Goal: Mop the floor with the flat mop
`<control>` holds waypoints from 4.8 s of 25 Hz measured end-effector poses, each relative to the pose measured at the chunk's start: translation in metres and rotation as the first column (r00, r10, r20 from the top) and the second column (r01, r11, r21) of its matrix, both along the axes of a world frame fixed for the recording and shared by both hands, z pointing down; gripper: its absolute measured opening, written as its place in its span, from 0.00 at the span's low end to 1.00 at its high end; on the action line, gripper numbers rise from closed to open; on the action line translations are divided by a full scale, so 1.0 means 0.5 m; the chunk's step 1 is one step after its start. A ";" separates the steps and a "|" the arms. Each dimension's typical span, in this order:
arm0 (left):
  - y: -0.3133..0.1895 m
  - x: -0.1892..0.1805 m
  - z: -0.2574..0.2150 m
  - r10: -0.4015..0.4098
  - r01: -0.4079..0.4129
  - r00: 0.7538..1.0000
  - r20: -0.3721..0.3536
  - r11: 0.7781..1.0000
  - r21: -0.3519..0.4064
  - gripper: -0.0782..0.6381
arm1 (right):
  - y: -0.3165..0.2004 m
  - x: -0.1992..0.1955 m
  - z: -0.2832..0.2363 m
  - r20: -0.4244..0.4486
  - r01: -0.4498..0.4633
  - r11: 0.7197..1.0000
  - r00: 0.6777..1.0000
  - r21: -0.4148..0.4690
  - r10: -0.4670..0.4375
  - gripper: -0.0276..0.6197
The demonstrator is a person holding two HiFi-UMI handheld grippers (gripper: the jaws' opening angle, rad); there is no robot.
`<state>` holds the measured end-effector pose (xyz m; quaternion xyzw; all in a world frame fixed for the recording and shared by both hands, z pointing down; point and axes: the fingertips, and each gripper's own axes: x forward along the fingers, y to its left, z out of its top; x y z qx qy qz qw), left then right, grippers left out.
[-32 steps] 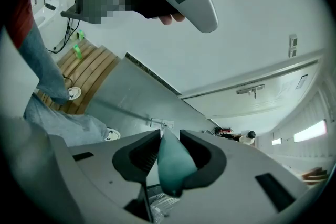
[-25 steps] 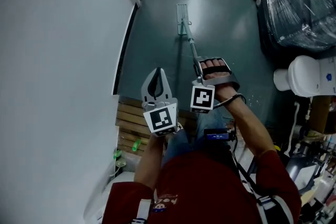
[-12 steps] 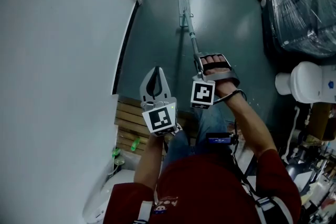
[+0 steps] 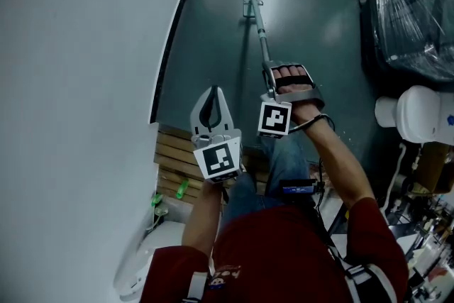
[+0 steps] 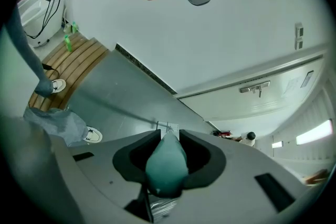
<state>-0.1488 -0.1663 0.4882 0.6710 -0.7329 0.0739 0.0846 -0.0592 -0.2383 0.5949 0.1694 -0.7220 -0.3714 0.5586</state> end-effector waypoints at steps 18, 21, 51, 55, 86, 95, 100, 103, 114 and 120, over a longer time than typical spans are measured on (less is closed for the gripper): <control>-0.128 -0.039 0.083 -0.030 0.030 0.999 -0.012 0.999 -0.027 0.13 | -0.210 -0.050 0.080 -0.005 0.000 0.999 1.000 0.049 0.000 0.23; -0.137 -0.045 0.086 -0.033 0.032 0.999 -0.012 0.999 -0.020 0.13 | -0.231 -0.058 0.088 -0.014 0.006 0.998 1.000 0.063 -0.005 0.23; -0.076 -0.002 0.058 -0.025 0.025 1.000 -0.010 1.000 0.001 0.13 | -0.201 0.006 0.084 -0.028 -0.024 0.997 0.999 0.073 0.027 0.23; -0.042 -0.001 0.051 -0.019 0.019 1.000 -0.012 1.000 0.007 0.13 | -0.152 0.015 0.073 -0.058 -0.017 0.999 0.998 0.042 0.020 0.23; 0.232 0.023 -0.069 0.064 -0.063 0.998 -0.018 0.997 0.049 0.13 | 0.267 0.087 -0.032 -0.096 -0.077 0.997 0.992 -0.009 0.076 0.23; 0.326 0.043 -0.101 0.086 -0.085 0.996 -0.013 0.995 0.061 0.13 | 0.397 0.132 -0.083 -0.128 -0.103 0.994 0.987 -0.030 0.099 0.23; 0.371 0.059 -0.120 0.102 -0.100 0.994 -0.024 0.992 0.073 0.13 | 0.452 0.148 -0.110 -0.108 -0.118 0.992 0.988 -0.052 0.111 0.23; 0.393 0.060 -0.123 0.109 -0.108 0.994 -0.010 0.992 0.066 0.13 | 0.481 0.156 -0.123 -0.118 -0.123 0.991 0.986 -0.056 0.116 0.23; 0.471 0.096 -0.152 0.147 -0.146 0.989 0.002 0.985 0.086 0.13 | 0.609 0.197 -0.141 -0.114 -0.167 0.982 0.981 -0.086 0.157 0.23; 0.502 0.099 -0.150 0.160 -0.159 0.987 0.001 0.983 0.091 0.13 | 0.663 0.204 -0.170 -0.108 -0.193 0.976 0.977 -0.098 0.183 0.23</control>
